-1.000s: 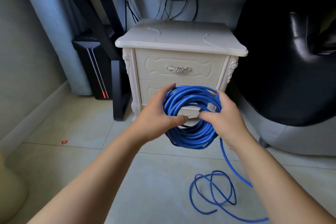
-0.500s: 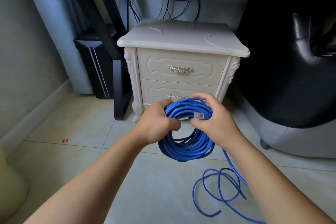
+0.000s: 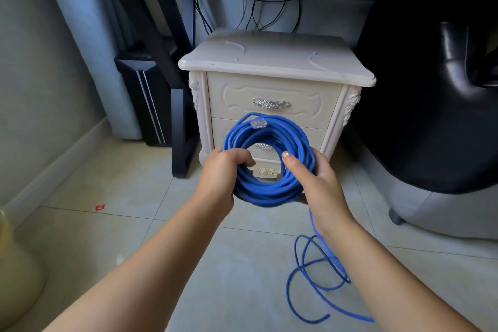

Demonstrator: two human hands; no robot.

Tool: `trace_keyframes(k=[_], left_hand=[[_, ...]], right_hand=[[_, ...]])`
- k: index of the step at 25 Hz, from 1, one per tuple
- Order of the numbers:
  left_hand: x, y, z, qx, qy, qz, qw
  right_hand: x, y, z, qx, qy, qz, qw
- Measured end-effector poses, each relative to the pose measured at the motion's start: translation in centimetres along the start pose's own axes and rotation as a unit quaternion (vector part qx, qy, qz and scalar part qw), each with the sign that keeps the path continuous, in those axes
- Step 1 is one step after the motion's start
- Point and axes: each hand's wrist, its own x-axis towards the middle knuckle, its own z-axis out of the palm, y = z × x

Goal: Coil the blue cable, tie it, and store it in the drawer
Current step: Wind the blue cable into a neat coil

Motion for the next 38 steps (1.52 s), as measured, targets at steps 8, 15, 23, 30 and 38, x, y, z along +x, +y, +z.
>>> trace_keyframes(k=[8,15,23,30,38], left_hand=[[-0.8,-1.6,1.1,-0.007,-0.160,0.008,0.987],[0.7,0.9,-1.5,0.044,-0.313,0.018,0.949],[-0.2,0.5,-0.7,0.313,-0.188,0.175,0.914],[-0.3,0.3,-0.2,0.281,-0.080,0.217,0.931],[0.3,0.3,-0.2,0.047,0.002,0.123,0.991]], right_hand=[[0.6,-0.9,0.1,0.179,0.045,0.021,0.983],[1.6,-1.6,-2.3,0.094,0.033,-0.014,0.995],[1.0,-1.8,-2.0,-0.206,-0.108,-0.090,0.968],[0.6,-1.8,-1.1,-0.181,-0.058,-0.123,0.974],[-0.1,0.5,0.5,-0.017,-0.031,-0.053,0.998]])
